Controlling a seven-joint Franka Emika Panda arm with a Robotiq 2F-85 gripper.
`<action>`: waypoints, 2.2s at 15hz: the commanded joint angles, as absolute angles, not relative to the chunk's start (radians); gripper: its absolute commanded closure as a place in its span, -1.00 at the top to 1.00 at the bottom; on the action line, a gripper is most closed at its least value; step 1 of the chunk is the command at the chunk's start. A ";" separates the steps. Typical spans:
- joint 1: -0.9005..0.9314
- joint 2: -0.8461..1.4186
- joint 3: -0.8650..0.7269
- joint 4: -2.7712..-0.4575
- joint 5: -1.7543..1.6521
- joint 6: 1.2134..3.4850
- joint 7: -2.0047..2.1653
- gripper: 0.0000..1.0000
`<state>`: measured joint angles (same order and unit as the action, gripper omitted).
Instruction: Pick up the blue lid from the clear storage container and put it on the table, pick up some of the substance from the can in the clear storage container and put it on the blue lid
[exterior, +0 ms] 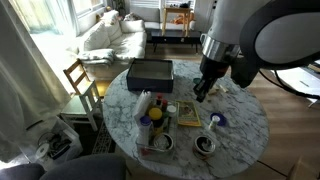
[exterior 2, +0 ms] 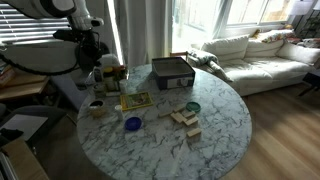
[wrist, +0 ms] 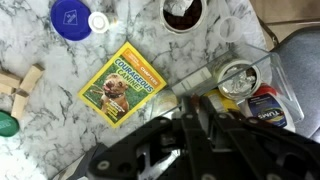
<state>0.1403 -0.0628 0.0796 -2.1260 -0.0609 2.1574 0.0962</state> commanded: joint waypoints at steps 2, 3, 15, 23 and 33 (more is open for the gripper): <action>0.094 -0.042 0.066 -2.119 -0.092 2.131 0.116 -0.94; 0.076 -0.039 0.051 -2.130 -0.088 2.128 0.118 -0.94; -0.074 0.109 -0.080 -2.269 -0.017 2.332 0.045 -0.94; -0.113 0.225 -0.100 -2.318 0.061 2.531 0.038 -0.94; -0.141 0.313 -0.094 -2.329 0.160 2.706 0.037 -0.94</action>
<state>-0.1229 0.2923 -0.1026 -2.3135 0.1239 2.6446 0.0444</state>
